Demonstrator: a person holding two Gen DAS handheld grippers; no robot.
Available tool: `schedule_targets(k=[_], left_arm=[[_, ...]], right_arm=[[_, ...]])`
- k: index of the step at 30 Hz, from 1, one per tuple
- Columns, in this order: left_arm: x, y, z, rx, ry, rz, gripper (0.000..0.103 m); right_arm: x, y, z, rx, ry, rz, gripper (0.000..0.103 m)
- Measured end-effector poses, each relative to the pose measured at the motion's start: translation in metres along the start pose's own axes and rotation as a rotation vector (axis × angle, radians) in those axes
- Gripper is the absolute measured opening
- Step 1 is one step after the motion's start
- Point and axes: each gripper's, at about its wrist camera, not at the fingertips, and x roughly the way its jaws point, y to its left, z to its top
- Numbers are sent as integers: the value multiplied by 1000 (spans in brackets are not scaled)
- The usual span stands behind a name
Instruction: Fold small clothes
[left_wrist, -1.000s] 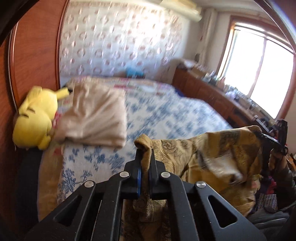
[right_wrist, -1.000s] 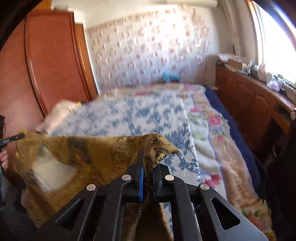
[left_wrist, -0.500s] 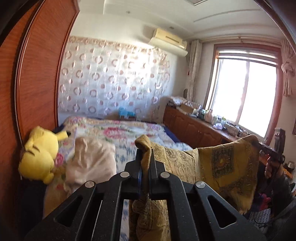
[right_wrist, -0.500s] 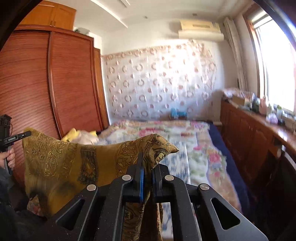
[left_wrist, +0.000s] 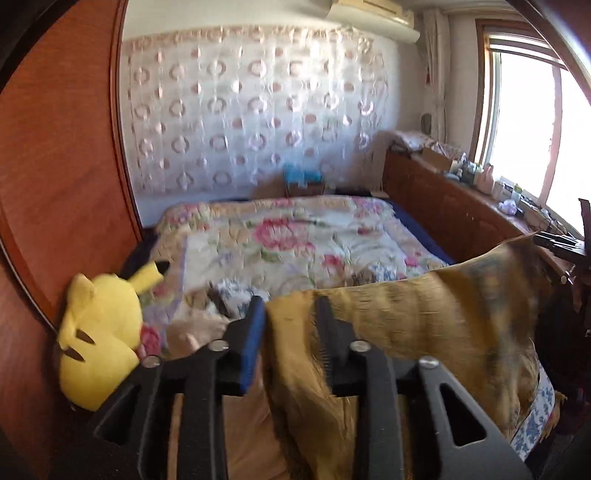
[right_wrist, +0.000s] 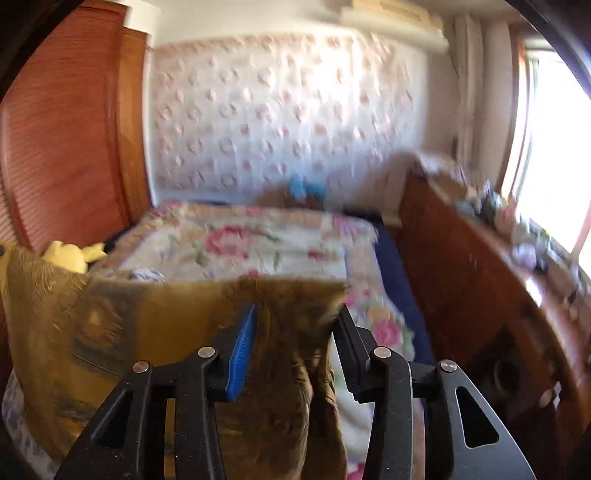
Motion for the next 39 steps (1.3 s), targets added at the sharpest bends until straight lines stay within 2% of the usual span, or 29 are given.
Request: schedule_targets(k=[2,3,6,11,14,15,16,20,25,32,39], left_arm=[[18,-2,-23,1,34,-26,49],[20,-6,-32,5,49,-30,59],[25,-19,-58,22,84,-53,71],[16,-42,-84,61,114,-76,72],[6,-44,-102,43,125,-95,72],[5,-42,-106,31,133,-107,72],[3,-42,-111,16,140,-120,72],[0,-50,-135,-3,176,-149,72],[6,-69,-158,50,210,-126,72],[21,-72,-174,61,250,-101,72],[27,-85,-179,137,265,-70,79]], right_arm=[[31,4,-25,41,47,18,44],[39,6,-35,54,64,34,44],[58,12,-66,31,114,58,44],[64,-6,-94,16,131,95,48],[53,-25,-114,37,129,127,50],[59,-39,-108,44,134,138,50],[62,-39,-103,47,137,149,51],[51,-37,-131,41,173,163,51],[48,-37,-149,62,183,170,51],[52,-41,-155,107,222,155,51],[47,-30,-158,91,221,137,51]])
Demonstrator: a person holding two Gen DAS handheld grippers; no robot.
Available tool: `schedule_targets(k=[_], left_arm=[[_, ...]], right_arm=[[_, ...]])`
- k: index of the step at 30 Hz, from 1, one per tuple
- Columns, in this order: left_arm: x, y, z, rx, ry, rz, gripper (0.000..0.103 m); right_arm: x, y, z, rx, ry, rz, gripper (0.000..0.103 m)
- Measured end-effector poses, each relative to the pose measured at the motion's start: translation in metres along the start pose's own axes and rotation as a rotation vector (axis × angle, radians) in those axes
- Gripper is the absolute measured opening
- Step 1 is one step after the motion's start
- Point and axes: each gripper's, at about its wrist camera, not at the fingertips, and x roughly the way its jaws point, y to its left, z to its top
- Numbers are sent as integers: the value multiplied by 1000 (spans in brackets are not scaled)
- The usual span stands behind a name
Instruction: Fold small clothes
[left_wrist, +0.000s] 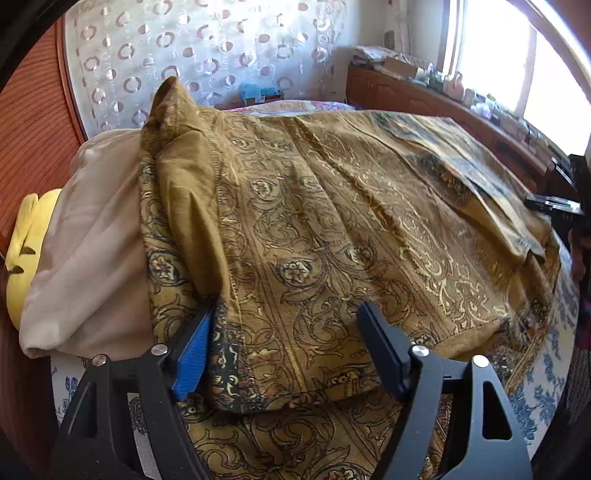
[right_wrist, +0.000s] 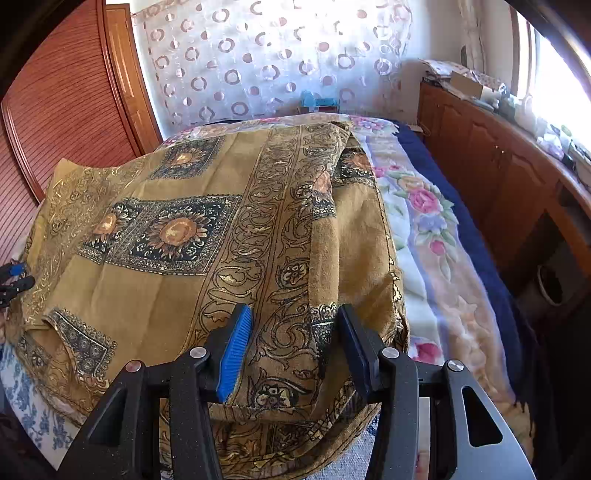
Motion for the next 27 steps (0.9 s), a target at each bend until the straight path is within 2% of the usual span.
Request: schedule_targets(k=[11,25,27], left_arm=[[1,-4,-1,11,2,10,81],[-1,-4,-4,16,10,16,81],[-8,0,-8,-20,17,16,81]], right_arm=[[4,11,-11,-52,-8,-41,54],[4,11,-11,-54,-8,-36,56],[4,11,-11,-55,-8,-37,56]])
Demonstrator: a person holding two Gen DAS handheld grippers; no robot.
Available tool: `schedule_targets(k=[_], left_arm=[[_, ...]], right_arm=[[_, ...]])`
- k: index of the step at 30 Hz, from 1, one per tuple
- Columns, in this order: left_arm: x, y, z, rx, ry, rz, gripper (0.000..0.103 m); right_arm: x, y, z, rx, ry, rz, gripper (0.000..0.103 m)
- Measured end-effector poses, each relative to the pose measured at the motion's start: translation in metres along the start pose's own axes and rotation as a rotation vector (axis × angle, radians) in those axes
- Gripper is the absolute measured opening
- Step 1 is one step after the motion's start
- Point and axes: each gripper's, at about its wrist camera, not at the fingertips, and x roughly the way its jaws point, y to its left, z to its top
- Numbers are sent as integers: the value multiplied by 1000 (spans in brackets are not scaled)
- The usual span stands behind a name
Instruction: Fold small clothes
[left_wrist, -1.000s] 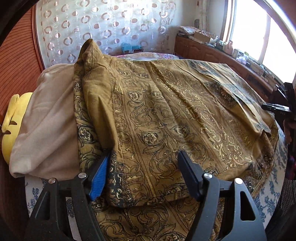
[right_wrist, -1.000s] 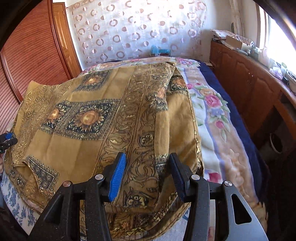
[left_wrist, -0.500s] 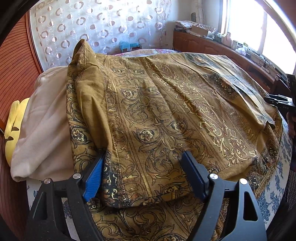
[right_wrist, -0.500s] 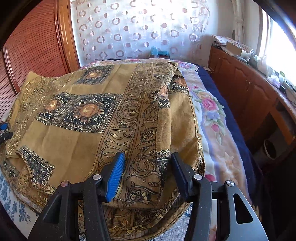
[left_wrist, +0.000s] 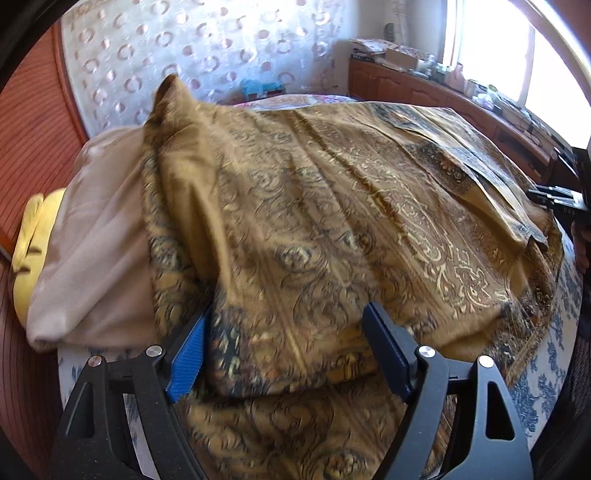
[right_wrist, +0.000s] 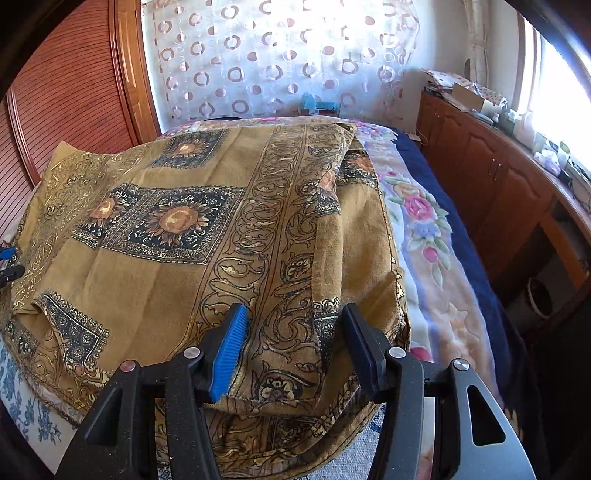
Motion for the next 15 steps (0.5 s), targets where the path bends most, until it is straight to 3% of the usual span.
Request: schedule_targets(k=[4,6,12,15], left_arm=[[-28,11,-12,-60,-73,-2,75],[-38,15,-17,-72,-96,6,65],[-32,29,-23,-104,-56,-16,35],[-27,24,-22,-93,-54,-18,33]], right_arm=[[0,0,0,-2,0,0,56],[0,0,-1,-2,0,0,56],[0,0,0,-2,0,0,56],[-1,0,-1,-2,0,0,56]])
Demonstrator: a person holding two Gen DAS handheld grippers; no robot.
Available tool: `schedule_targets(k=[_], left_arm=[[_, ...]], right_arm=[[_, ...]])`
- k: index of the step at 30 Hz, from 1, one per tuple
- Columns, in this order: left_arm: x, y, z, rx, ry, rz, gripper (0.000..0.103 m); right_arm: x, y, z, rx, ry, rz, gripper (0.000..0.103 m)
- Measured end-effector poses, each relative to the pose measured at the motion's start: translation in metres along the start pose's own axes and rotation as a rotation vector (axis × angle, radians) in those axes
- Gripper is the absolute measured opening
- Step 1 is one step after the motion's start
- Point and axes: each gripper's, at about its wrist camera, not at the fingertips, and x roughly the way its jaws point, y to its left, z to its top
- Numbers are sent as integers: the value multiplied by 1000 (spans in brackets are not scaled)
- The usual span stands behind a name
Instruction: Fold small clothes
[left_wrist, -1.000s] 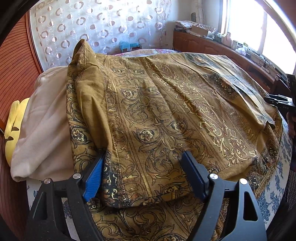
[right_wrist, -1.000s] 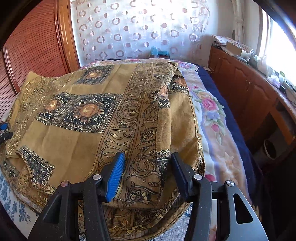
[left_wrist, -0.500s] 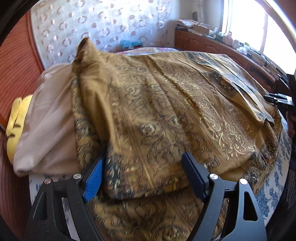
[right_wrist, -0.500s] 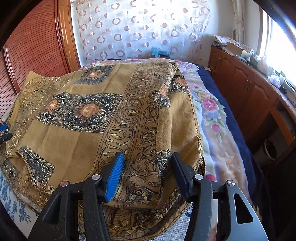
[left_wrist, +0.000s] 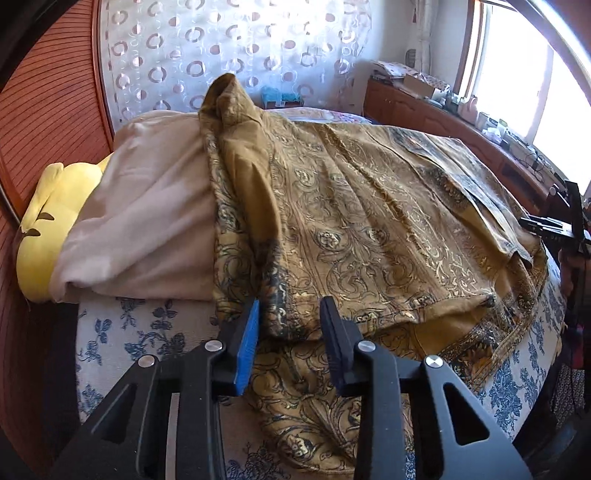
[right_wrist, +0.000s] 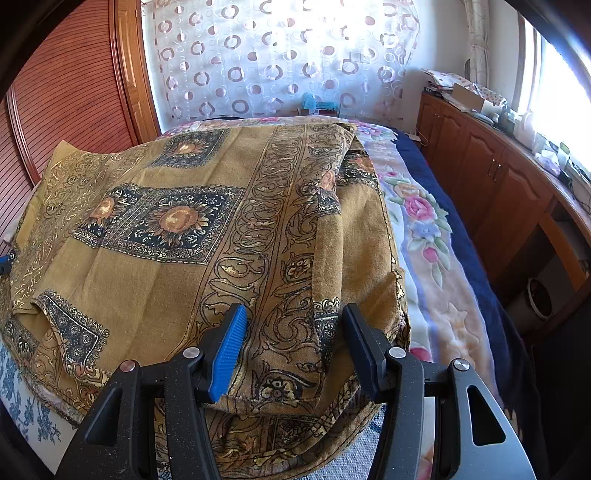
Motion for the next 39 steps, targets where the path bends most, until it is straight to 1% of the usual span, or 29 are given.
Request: schedule_targets(k=[3,8,9,10,12,14,17,19,20,21,22,23,25,28,29,31,35,39], left_arm=[[6,-1,1,-7,-1,22,32],[10,-3,1,2,2,33,32],[10,-3,1,7,1,32,26],[11,-4,2,11,1,32,24],[11,-4,2,12,2,31,23],[11,-1,2,4,2,27,23],[11,-1,2,-2,2,23,23],[11,-1,2,2,2,26,23],[11,-1,2,7,3,30,22],[11,-1,2,12,2,34,12],[11,-2,3,14,1,34,11],[9,-1,3,8,-3,20,8],[3,0,4,-1,-18,5,6],[-11,-2,6,-14,-56,-20,5],[-18,-3,8,-13,-71,-34,5],[-28,-7,11,-5,-94,-36,5],[-58,-12,15,-12,-159,-78,5],[-83,-11,8,-25,-206,-105,5]], right_arm=[[0,0,0,0,2,-8,56],[0,0,0,0,2,-8,56],[0,0,0,0,2,-8,56],[0,0,0,0,2,-6,57],[0,0,1,-10,6,24,65],[1,1,2,-37,12,31,65],[0,0,2,-41,20,34,65],[-3,-4,2,-25,17,63,64],[-5,-6,1,-17,10,84,61],[-8,-8,1,-13,2,101,51],[-10,-10,1,-8,-1,117,41],[-12,-11,0,-3,1,139,38],[-13,-14,0,-8,2,138,18],[-17,-21,1,-6,-4,146,7],[-20,-23,2,2,-16,154,6],[-29,-26,4,12,-49,168,5],[-49,-24,6,3,-106,155,4],[-73,-21,-2,-10,-150,158,4]])
